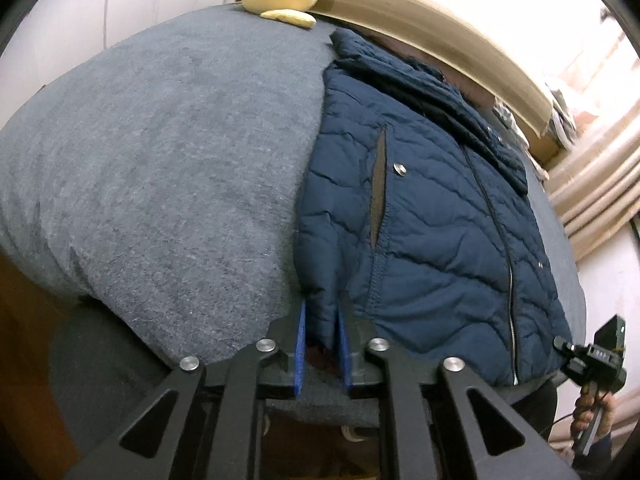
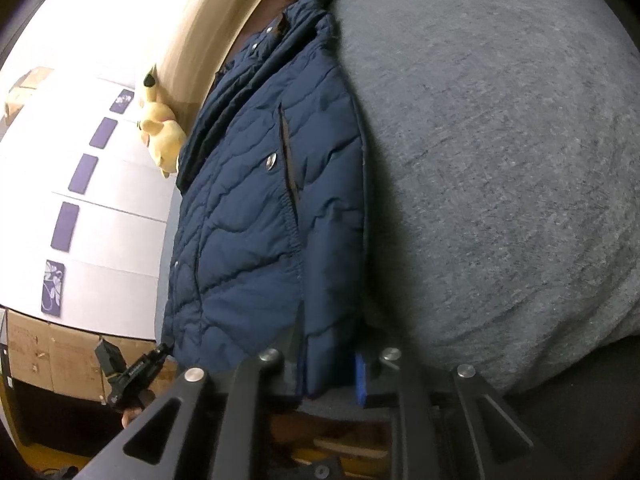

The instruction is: Fold large clothes

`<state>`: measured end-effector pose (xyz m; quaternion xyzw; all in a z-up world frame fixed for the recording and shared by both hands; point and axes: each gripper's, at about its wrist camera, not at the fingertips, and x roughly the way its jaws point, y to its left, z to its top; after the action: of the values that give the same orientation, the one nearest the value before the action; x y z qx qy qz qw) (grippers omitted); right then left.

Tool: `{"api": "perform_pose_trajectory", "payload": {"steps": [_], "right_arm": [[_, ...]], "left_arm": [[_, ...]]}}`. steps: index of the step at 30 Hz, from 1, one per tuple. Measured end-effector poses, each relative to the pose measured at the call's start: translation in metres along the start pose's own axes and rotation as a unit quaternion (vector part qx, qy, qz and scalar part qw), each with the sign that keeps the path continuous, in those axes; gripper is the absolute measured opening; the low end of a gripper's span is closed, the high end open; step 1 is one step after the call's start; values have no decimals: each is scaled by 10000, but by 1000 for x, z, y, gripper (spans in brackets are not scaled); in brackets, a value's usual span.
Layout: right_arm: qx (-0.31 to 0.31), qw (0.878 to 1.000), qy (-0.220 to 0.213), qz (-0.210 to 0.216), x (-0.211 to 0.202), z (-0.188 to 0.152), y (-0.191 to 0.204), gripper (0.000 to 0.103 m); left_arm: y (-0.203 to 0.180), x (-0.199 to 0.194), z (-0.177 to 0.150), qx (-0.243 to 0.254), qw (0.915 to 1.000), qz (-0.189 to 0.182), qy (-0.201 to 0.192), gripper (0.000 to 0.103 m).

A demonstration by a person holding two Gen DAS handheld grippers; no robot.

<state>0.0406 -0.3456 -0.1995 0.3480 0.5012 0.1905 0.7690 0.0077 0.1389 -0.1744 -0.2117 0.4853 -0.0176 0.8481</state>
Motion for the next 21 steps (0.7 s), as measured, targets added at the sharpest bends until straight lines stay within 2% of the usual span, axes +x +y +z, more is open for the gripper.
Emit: {"api": "perform_pose_trajectory", "payload": {"steps": [2,3,4,7,8,9,10,11,12,21], "right_arm": [[79,10000,-36,43,-2,-2,-7,26],[105,9999,-81,74,-2,0,-9,28],[118,9998,-107,81,-2,1,-11,30],[245,9994,-187,138,-2,2,-19,45],[275,9991,-191,242,-1,3,-22,60],[283,9989,-188,329,0,3,-22,61],[217,9992,-170,292,-1,1,-18,60],[54,9997,-156,206,0,1,-13,47],[-59,9999,-72,95,2,1,-10,21],[-314,9993,-19,-196,2,-6,8,15]], "left_arm": [[-1,1,-1,-50,10000,39,-53,36],[-2,0,-2,-82,9999,79,-85,50],[-2,0,-1,-113,9998,103,-107,57],[-5,3,0,-78,9999,71,-46,57],[-6,4,-2,-39,9999,105,-10,57],[-10,7,-3,80,9997,250,11,52],[-13,9,-4,211,9989,411,47,24],[-15,11,-4,334,9980,529,116,16],[-16,11,-5,355,9978,544,91,13],[-24,-2,-7,564,9963,650,24,9]]}}
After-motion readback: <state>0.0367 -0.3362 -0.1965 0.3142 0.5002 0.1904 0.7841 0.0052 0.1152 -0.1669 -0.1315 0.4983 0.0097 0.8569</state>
